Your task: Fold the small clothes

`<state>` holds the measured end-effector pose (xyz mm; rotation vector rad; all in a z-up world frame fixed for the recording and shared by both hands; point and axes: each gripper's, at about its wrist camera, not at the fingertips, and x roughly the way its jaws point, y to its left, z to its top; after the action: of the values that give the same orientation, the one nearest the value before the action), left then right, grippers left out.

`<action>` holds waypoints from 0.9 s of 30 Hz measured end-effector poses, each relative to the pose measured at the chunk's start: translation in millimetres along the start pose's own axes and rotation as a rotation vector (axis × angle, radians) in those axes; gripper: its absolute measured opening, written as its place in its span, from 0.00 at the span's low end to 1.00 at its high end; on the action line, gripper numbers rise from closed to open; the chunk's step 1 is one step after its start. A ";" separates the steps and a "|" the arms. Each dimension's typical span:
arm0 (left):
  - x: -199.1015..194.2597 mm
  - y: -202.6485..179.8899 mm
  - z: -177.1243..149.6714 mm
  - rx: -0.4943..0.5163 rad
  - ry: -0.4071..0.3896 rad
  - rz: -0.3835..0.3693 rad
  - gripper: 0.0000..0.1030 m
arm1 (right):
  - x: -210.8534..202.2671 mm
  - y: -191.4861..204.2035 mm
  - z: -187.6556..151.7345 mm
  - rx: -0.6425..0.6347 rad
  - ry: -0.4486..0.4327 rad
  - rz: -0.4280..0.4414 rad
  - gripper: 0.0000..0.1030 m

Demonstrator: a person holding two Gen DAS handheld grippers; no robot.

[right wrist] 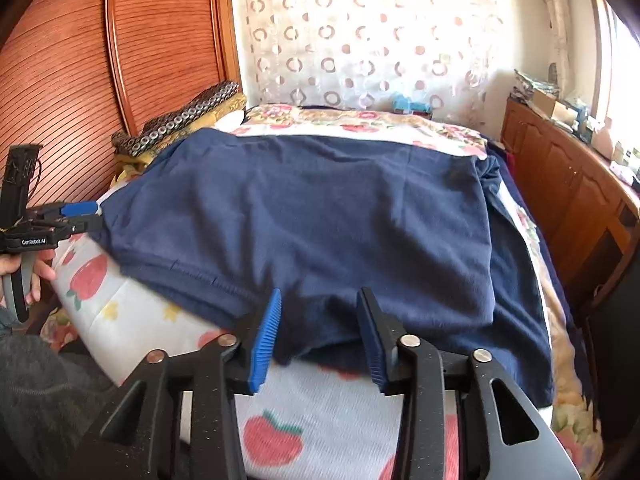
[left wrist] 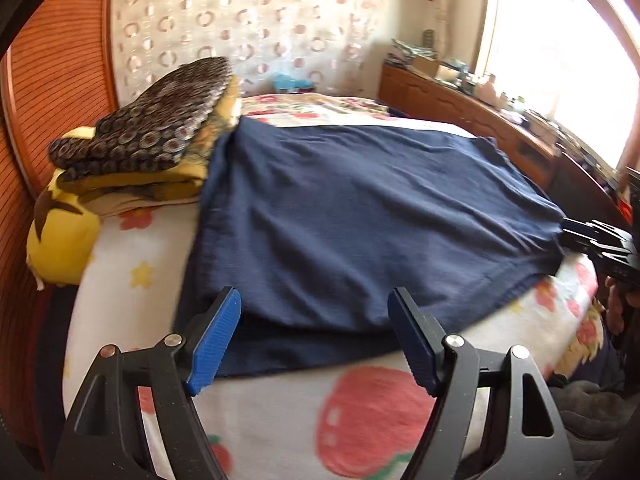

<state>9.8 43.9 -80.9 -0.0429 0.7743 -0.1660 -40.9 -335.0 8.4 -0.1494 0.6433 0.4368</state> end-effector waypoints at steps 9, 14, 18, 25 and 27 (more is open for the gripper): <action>19.0 44.8 -4.3 -0.083 0.030 0.089 0.75 | 32.8 -1.7 -9.4 -0.005 0.034 -0.051 0.46; 23.9 57.4 -5.4 -0.126 0.041 0.073 0.75 | 37.5 -0.3 -14.8 -0.007 0.021 -0.057 0.48; 25.7 57.8 -4.1 -0.135 0.027 0.031 0.75 | 36.7 1.3 -16.5 -0.012 0.011 -0.065 0.48; 29.4 53.9 5.5 -0.128 0.028 -0.062 0.10 | 32.0 -8.4 -20.2 -0.012 0.006 -0.051 0.49; 24.1 45.0 13.8 -0.109 0.009 -0.090 0.09 | 31.1 -10.1 -19.8 -0.007 0.009 -0.048 0.49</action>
<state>42.4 84.0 -92.2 -0.1803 0.7900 -0.2090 -25.1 -338.6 -26.3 -0.1734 0.6457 0.3923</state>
